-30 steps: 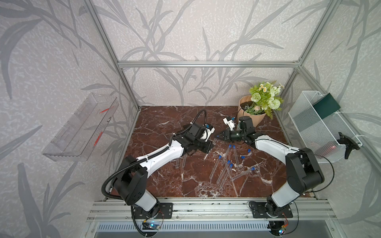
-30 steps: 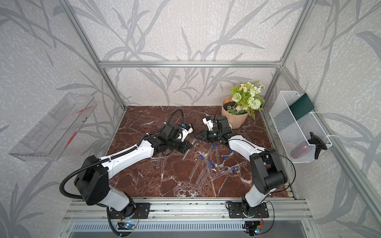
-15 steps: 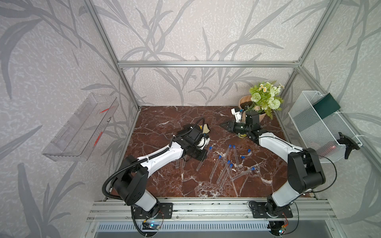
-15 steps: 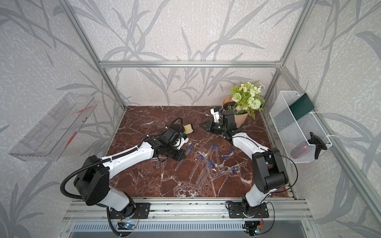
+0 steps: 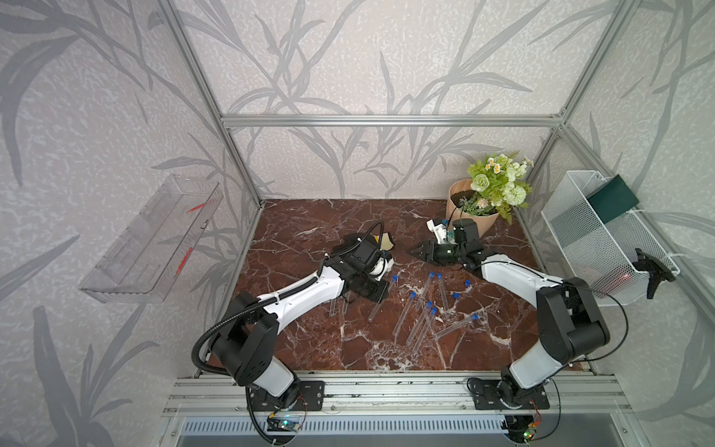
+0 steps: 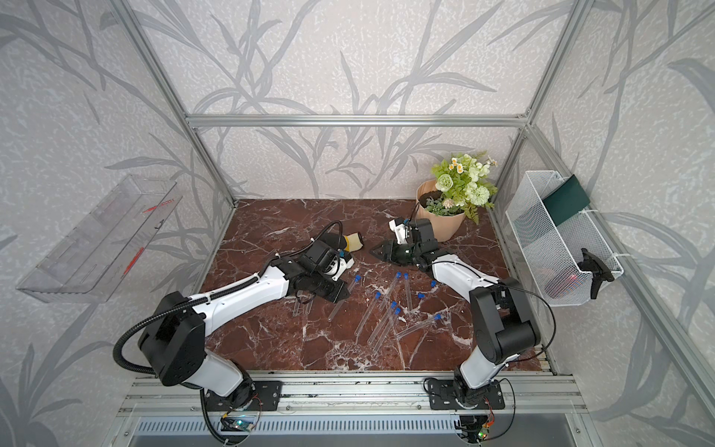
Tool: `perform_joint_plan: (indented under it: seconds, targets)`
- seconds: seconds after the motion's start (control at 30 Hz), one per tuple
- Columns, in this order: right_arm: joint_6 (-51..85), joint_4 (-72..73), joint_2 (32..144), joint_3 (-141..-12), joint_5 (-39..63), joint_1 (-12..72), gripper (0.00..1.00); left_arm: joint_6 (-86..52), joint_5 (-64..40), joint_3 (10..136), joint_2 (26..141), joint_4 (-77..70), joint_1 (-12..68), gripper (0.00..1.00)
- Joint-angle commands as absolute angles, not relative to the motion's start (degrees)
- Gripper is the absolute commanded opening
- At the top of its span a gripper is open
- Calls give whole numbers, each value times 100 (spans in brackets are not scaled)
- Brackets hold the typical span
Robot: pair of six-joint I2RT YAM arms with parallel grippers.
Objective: Remove stoppers from test tubes
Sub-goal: Open the stopper on the test tube.
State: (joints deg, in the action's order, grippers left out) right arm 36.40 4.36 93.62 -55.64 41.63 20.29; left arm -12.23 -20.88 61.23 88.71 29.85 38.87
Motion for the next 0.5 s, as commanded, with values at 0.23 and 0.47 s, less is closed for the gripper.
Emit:
perform_joint_plan:
  seconds: [0.23,0.47]
  targets:
    - [3904,687,9374,-5307,4418,2438,65,-1281,-2127,6210,8802,2878,3858,8]
    - [4072,949,9608,-5291,4516,2637,64,-1318,-2102,6187,8754,2831,3863,8]
